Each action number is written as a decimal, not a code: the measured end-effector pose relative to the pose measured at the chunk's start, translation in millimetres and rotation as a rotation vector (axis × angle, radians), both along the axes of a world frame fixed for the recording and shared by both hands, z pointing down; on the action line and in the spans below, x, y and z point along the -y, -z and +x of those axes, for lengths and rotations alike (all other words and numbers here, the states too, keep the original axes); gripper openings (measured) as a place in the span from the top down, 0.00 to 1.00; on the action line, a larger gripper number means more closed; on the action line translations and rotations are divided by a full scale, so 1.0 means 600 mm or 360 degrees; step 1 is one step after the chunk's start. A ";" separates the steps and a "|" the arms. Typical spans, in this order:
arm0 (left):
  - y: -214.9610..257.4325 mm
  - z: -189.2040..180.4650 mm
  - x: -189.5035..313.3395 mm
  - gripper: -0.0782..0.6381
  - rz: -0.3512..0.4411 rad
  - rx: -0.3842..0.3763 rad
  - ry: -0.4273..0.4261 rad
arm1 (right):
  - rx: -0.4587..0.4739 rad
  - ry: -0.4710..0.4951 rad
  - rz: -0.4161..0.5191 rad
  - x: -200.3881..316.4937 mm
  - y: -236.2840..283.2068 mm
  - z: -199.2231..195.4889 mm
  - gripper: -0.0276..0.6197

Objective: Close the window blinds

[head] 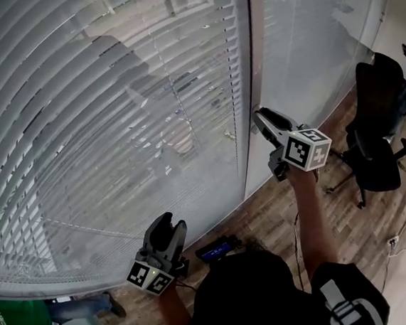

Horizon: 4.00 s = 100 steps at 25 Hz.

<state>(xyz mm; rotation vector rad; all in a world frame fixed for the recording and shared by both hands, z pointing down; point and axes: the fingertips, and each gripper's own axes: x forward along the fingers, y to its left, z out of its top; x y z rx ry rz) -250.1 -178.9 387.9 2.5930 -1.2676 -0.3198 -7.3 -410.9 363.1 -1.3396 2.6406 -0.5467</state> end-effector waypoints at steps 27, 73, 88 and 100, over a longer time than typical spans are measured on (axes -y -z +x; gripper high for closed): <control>-0.004 0.008 0.007 0.65 -0.0009 0.0001 -0.0016 | -0.0394 -0.0075 0.0163 -0.007 -0.001 0.003 0.74; -0.010 0.088 0.019 0.65 -0.0073 0.0061 -0.0043 | -0.0349 0.0026 0.0106 -0.008 0.001 -0.005 0.76; -0.035 0.131 0.004 0.65 -0.0255 0.0113 0.0148 | -0.0043 0.0244 -0.0005 -0.054 -0.109 0.071 0.76; -0.035 0.198 -0.063 0.65 -0.0191 0.0061 -0.0096 | 0.0070 0.0201 -0.0263 -0.281 -0.235 0.134 0.76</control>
